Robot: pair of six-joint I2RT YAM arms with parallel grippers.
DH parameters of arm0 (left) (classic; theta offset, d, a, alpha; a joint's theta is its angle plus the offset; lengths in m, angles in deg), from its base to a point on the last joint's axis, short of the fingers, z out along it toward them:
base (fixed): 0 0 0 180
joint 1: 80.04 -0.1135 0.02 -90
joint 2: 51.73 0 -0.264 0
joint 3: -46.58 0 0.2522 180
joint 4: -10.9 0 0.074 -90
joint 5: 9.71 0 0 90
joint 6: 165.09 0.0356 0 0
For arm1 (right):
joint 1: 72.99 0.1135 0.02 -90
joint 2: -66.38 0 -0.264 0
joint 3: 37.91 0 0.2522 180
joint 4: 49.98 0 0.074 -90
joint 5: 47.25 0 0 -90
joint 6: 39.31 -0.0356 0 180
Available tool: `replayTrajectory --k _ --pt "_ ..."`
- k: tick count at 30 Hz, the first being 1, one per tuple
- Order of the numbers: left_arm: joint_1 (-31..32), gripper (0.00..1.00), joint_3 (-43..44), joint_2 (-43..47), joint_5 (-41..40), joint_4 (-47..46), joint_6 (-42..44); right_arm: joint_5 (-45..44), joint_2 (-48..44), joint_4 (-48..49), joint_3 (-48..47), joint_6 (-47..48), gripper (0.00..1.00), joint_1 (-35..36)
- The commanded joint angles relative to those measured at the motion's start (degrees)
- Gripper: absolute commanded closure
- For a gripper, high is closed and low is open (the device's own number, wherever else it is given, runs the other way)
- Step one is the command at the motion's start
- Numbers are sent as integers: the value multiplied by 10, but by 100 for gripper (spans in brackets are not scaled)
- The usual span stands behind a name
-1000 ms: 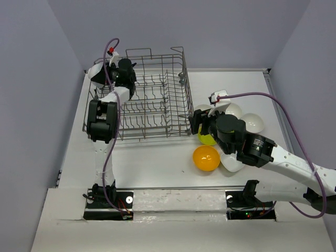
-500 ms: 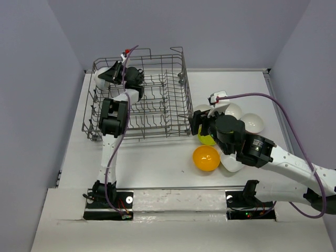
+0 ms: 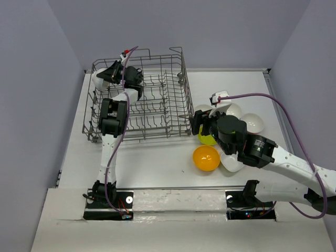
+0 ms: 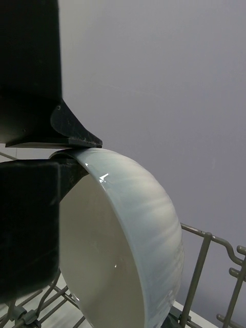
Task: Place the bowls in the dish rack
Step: Insert the bowl into the dish rack.
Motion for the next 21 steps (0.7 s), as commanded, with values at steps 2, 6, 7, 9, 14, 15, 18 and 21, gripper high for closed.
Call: replayTrajectory --k 2,6,7,9,14,15,18,21 --pt "-3 100 -30 25 -74 -440 45 -18 -3 22 2 1 27 0" --pt "-3 100 -50 34 -77 -439 42 -21 -1 21 3 3 27 0" --pt "-3 100 -52 34 -78 -438 42 -23 -2 21 3 4 27 0" --pt "-3 100 -56 31 -79 -437 41 -24 -3 21 4 4 27 0" --pt "-2 100 -54 16 -86 -438 45 -28 -4 21 5 6 27 0" --pt "-2 100 -53 14 -86 -437 45 -28 -3 21 5 6 27 0" --pt "0 100 -46 7 -87 -435 47 -27 0 21 4 7 27 0" --pt "0 100 -44 3 -89 -426 42 -27 3 21 3 7 27 0"
